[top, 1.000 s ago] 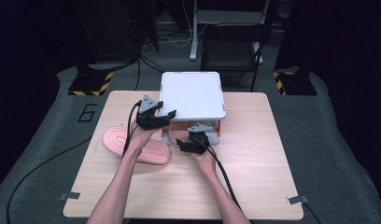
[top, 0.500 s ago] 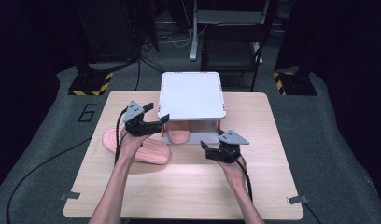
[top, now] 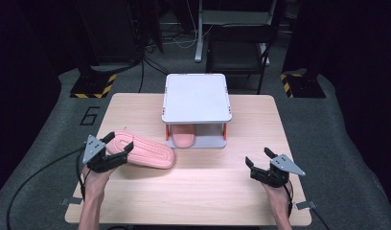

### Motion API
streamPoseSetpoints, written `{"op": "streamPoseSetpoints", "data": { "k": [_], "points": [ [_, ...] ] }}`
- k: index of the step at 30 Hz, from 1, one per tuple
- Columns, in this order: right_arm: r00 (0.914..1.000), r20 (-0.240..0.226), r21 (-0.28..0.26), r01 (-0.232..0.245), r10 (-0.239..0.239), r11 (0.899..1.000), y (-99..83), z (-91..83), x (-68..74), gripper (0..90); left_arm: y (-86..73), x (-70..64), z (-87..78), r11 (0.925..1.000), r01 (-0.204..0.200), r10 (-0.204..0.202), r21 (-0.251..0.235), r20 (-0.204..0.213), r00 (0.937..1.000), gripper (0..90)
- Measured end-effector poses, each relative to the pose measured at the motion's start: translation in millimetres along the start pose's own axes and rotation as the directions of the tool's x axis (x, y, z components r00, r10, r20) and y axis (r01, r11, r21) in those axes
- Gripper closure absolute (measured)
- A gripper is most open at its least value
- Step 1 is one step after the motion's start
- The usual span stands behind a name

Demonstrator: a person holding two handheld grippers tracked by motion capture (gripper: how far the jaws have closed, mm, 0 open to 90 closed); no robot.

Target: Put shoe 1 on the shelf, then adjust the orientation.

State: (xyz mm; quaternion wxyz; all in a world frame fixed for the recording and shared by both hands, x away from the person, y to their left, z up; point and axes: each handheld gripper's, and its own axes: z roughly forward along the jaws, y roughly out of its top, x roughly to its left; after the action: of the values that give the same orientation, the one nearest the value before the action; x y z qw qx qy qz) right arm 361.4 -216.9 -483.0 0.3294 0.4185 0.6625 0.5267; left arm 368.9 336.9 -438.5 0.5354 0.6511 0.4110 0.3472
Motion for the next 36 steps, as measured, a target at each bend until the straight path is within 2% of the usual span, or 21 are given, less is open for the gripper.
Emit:
{"op": "streamPoseSetpoints", "data": {
  "k": [3, 4, 5, 8, 10, 12, 14, 20, 23, 27, 28, 29, 31, 32, 34, 36],
  "points": [
    [0.9998, 0.015, -0.021, 0.010, -0.010, 1.000, -3.8, -4.9, -5.3, 16.0, -10.1, 4.5, -12.2, 0.9995, 0.033, -0.033, 0.000, -0.014, 0.9994, 17.7],
    [0.9998, 0.017, -0.017, 0.013, -0.012, 1.000, -6.0, -5.5, -7.7, 16.0, -16.8, 7.3, -19.6, 0.9981, 0.061, -0.061, 0.001, -0.028, 0.9977, 19.0],
    [0.9998, 0.016, -0.017, 0.009, -0.009, 1.000, -7.2, -6.0, -8.6, 16.0, -16.8, 7.3, -19.6, 0.9981, 0.061, -0.061, 0.001, -0.028, 0.9977, 19.5],
    [0.9995, 0.030, -0.026, 0.010, -0.009, 1.000, -10.5, -7.0, -10.2, 16.5, -22.5, 14.1, -32.5, 0.9952, 0.097, -0.097, 0.010, -0.038, 0.9946, 19.9],
    [0.9996, 0.026, -0.026, -0.010, 0.011, 1.000, -11.9, -6.8, -9.7, 16.7, -23.5, 15.8, -38.0, 0.9942, 0.107, -0.107, 0.005, -0.054, 0.9928, 20.2],
    [0.9996, 0.023, -0.034, -0.012, 0.013, 0.999, -12.0, -6.4, -9.2, 16.9, -24.4, 15.6, -42.4, 0.9934, 0.115, -0.115, -0.004, -0.072, 0.9907, 20.3],
    [0.9998, 0.019, -0.042, 0.000, 0.001, 0.999, -11.7, -6.4, -9.4, 17.2, -24.8, 13.4, -42.9, 0.9926, 0.121, -0.122, -0.007, -0.073, 0.9899, 20.3],
    [0.9992, 0.027, -0.061, -0.028, 0.030, 0.998, -11.8, -6.7, -11.1, 17.5, -25.5, 0.3, -26.3, 0.9932, 0.110, -0.109, 0.035, -0.044, 0.9931, 21.6],
    [0.9994, 0.027, -0.056, -0.021, 0.023, 0.998, -12.2, -5.9, -10.5, 17.5, -25.5, -8.1, -14.3, 0.9931, 0.103, -0.102, 0.055, -0.021, 0.9946, 22.2],
    [0.9998, 0.019, -0.054, -0.006, 0.007, 0.999, -11.9, -6.1, -7.9, 18.0, -27.5, -17.8, 4.6, 0.9905, 0.074, -0.071, 0.115, -0.033, 0.9969, 24.1],
    [0.9998, 0.020, -0.051, 0.001, 0.000, 0.999, -12.0, -6.5, -7.9, 18.0, -29.7, -20.2, 11.7, 0.9862, 0.066, -0.059, 0.152, -0.048, 0.9971, 24.1],
    [0.9998, 0.021, -0.048, 0.000, 0.001, 0.999, -12.2, -6.6, -7.5, 18.1, -31.4, -20.7, 14.6, 0.9844, 0.066, -0.058, 0.163, -0.056, 0.9968, 24.1],
    [0.9998, 0.018, -0.047, 0.001, -0.001, 0.999, -12.2, -6.8, -7.5, 18.1, -33.4, -21.1, 17.0, 0.9822, 0.072, -0.063, 0.173, -0.061, 0.9962, 24.1],
    [0.9998, 0.017, -0.049, 0.004, -0.003, 0.999, -12.6, -7.2, -7.5, 18.5, -34.7, -21.7, 18.3, 0.9808, 0.067, -0.056, 0.183, -0.067, 0.9962, 24.1],
    [0.9998, 0.020, -0.045, 0.006, -0.005, 0.999, -13.5, -8.7, -7.4, 18.7, -36.1, -22.8, 20.5, 0.9831, 0.047, -0.032, 0.177, -0.083, 0.9960, 24.0],
    [0.9998, 0.021, -0.046, 0.002, -0.001, 0.999, -13.6, -8.9, -7.2, 18.7, -36.8, -24.8, 19.1, 0.9797, 0.033, -0.012, 0.198, -0.105, 0.9944, 24.3]
  ]
}}
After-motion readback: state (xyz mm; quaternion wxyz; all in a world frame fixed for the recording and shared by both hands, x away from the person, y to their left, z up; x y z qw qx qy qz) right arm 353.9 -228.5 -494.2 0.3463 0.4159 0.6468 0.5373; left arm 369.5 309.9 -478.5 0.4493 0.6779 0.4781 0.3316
